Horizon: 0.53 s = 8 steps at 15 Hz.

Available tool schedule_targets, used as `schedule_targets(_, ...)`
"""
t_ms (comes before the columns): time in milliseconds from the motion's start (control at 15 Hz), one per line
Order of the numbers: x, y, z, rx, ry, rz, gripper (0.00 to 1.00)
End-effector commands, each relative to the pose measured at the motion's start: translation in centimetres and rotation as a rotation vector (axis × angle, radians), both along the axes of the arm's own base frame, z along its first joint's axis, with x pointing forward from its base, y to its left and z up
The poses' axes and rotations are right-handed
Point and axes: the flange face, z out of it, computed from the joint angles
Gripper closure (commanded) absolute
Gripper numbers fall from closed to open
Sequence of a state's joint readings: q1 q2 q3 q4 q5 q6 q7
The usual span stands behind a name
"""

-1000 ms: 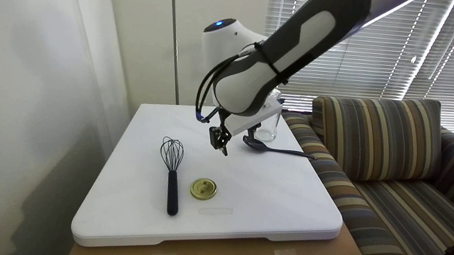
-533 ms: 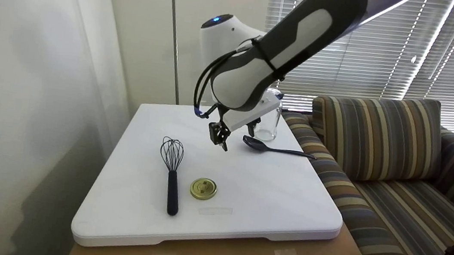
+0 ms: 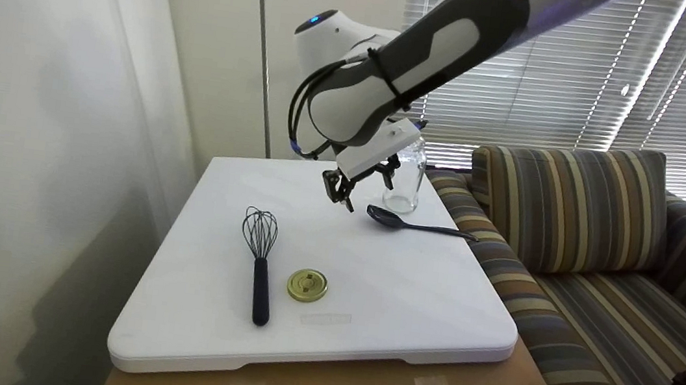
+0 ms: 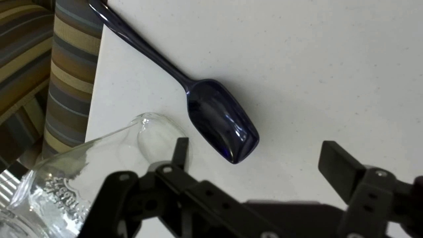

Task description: Put the spoon in the glass jar

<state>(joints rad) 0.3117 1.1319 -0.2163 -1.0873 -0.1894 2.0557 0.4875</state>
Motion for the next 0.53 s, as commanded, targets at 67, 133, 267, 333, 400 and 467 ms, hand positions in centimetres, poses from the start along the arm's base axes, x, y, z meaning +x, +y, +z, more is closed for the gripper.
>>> schedule_targets(67,1.2,0.1,-0.5,-0.063,0.007,-0.024,0.00)
schedule_targets(133,1.3,0.2,-0.7,-0.076,0.005,-0.032,0.00)
schedule_targets(267,1.5,0.5,-1.4,-0.103,-0.011,-0.050,0.00)
schedule_targets(333,1.5,0.6,-1.8,-0.118,-0.016,-0.063,0.00)
schedule_targets(400,1.4,0.9,-2.2,-0.126,-0.020,-0.077,0.00)
schedule_targets(467,1.3,1.2,-2.7,-0.134,-0.026,-0.092,0.00)
